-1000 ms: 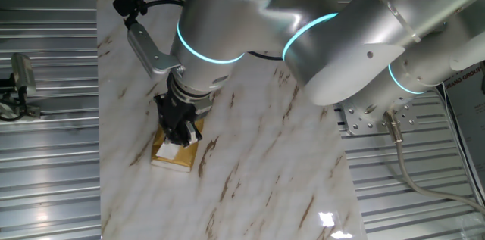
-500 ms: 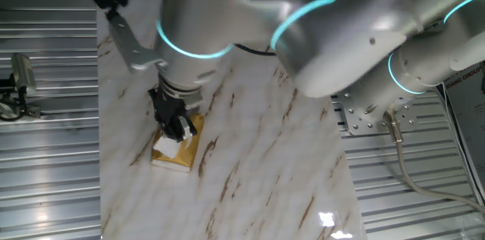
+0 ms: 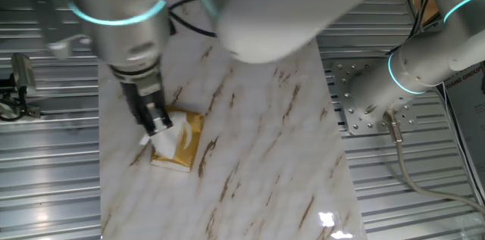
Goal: Pull out a napkin
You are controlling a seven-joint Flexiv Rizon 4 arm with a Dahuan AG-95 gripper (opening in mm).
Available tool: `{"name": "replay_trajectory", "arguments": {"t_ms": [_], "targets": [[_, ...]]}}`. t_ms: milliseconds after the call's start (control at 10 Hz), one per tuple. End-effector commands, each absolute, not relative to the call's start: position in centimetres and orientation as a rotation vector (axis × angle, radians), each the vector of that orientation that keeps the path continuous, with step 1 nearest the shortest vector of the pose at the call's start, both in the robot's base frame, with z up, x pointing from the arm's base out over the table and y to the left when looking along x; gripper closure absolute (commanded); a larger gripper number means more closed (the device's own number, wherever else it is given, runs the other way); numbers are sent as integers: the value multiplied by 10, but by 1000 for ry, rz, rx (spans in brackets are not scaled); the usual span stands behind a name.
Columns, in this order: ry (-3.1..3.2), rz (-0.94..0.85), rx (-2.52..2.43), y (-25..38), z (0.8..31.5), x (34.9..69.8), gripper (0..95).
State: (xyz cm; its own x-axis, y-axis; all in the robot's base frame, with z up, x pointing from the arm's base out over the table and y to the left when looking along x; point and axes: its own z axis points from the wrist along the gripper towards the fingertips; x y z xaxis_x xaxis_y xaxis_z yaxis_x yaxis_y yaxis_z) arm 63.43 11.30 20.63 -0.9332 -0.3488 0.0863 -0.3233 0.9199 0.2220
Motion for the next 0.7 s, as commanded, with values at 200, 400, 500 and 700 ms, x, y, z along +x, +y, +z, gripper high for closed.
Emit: {"name": "replay_trajectory", "arguments": {"t_ms": [200, 400, 500, 700], "targets": [[-2807, -324, 454, 129, 260, 661, 950], [-2779, -331, 475, 131, 273, 670, 950], [-2779, -333, 476, 131, 273, 671, 950], [-2783, -337, 552, 127, 265, 677, 950]]}}
